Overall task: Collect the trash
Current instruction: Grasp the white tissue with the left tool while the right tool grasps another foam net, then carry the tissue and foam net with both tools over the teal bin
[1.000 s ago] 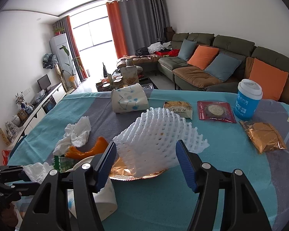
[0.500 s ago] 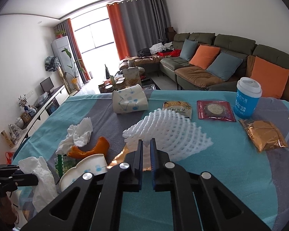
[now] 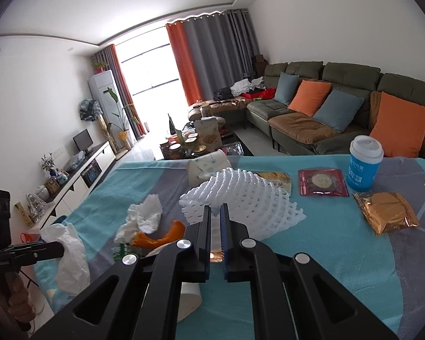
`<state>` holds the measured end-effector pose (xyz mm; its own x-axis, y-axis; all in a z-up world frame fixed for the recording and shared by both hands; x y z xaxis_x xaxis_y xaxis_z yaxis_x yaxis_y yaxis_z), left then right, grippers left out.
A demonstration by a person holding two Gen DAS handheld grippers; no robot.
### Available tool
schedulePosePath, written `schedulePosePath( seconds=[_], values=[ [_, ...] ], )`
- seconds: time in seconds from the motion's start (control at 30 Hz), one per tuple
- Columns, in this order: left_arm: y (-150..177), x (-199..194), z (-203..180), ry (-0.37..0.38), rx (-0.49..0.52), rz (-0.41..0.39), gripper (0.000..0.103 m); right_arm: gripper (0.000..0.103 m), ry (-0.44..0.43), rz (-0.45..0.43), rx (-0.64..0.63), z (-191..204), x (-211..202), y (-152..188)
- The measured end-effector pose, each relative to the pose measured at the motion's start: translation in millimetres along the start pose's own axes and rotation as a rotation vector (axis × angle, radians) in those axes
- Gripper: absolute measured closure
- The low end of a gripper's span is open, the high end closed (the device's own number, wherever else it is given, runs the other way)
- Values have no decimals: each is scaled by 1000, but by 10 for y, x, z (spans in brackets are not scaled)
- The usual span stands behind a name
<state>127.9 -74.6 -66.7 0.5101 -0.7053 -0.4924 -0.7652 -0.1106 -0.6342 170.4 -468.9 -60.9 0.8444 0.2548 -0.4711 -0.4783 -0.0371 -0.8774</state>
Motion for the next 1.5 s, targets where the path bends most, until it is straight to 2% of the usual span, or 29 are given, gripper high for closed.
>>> schedulePosePath(
  seconds=[0.23,0.6,1.1,1.5],
  values=[
    [-62,-246,69,-28,-13,-56,90,98,-80,-41,-31,259,-110,-122],
    [-100,-784,340,-94,-61,-149,90,98,-270,-63,-110,954,-80,-266],
    [38,-1686,720,-204,-137,-274,90,98,-483,-25,-232,1949,154,-332],
    [144,-2401,1169,-329,-220,-363,90,98,-651,30,-333,2761,412,-296]
  ],
)
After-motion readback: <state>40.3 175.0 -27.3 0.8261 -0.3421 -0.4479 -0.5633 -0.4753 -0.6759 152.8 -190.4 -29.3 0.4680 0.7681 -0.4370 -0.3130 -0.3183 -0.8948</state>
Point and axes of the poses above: each gripper's, at about its wrist camera, not at the fingertips, and x roughly the way its jaws point, z to its left, y to its underside, the point moved 4 cm from there along x, roughly the way its jaws point, and after that the axes turned 10 degrees about -x, right-handed, at the moved point
